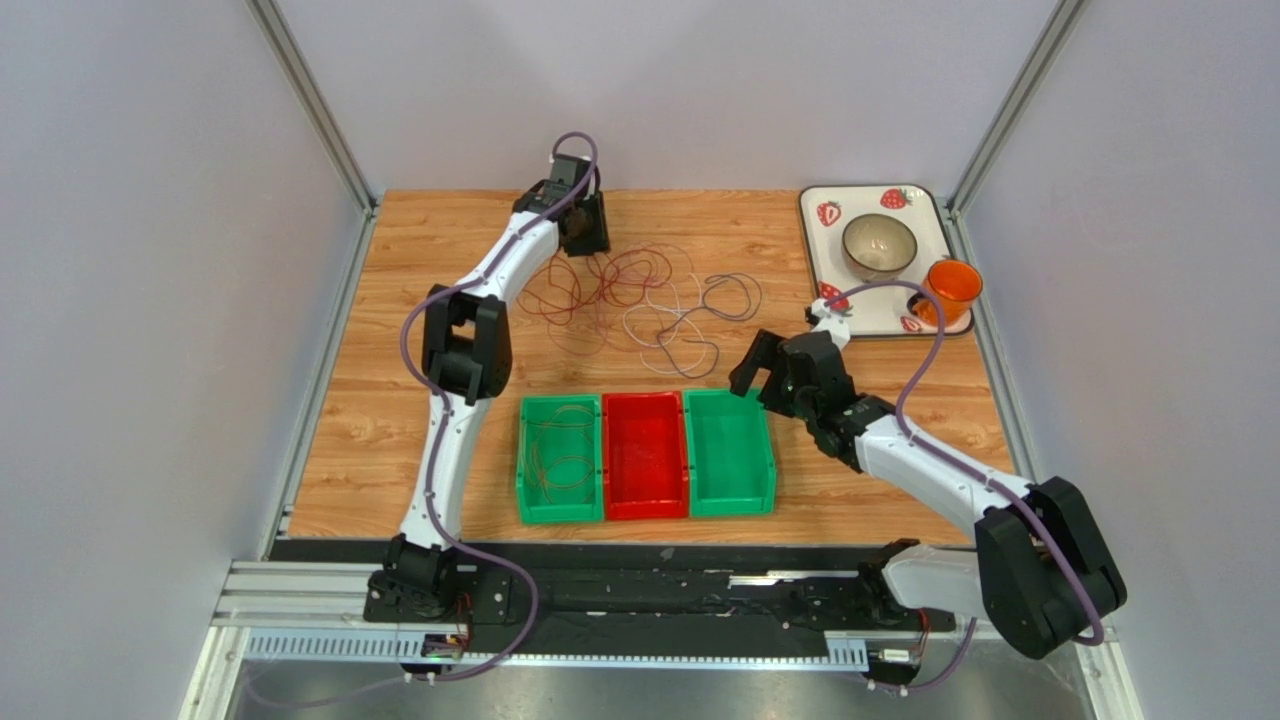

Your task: Untangle the cables

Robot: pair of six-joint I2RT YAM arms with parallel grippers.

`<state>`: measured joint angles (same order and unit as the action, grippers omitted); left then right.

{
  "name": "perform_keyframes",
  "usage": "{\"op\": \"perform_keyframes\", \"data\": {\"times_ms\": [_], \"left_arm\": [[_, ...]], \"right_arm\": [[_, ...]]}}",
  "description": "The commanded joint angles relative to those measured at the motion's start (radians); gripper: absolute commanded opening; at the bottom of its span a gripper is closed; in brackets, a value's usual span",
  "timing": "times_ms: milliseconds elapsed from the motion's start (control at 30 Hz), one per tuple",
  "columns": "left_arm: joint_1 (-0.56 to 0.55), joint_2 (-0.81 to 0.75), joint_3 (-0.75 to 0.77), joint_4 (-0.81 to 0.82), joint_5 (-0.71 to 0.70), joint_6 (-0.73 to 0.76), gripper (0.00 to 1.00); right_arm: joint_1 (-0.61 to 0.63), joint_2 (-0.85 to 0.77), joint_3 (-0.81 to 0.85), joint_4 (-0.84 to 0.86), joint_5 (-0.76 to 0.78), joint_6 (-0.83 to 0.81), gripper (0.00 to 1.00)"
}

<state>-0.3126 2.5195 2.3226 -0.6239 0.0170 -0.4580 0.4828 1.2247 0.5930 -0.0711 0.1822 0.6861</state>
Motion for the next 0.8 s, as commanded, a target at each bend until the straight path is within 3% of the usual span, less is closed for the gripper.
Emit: {"op": "perform_keyframes", "data": {"times_ms": [0, 200, 533, 767], "left_arm": [[0.007, 0.018, 0.061, -0.017, -0.003, -0.016, 0.40], [0.009, 0.028, 0.073, -0.025, 0.001, -0.021, 0.34], [0.010, 0.021, 0.073, -0.028, 0.008, -0.019, 0.04], [0.010, -0.031, 0.011, 0.013, 0.043, -0.016, 0.00]], "right_arm": [[-0.004, 0.007, 0.041, 0.008, -0.003, -0.010, 0.95], [-0.004, 0.007, 0.041, 0.008, -0.003, -0.010, 0.95], [-0.004, 0.006, 0.039, 0.011, -0.004, -0.011, 0.95], [-0.004, 0.074, 0.100, 0.004, -0.084, -0.097, 0.93]]}}
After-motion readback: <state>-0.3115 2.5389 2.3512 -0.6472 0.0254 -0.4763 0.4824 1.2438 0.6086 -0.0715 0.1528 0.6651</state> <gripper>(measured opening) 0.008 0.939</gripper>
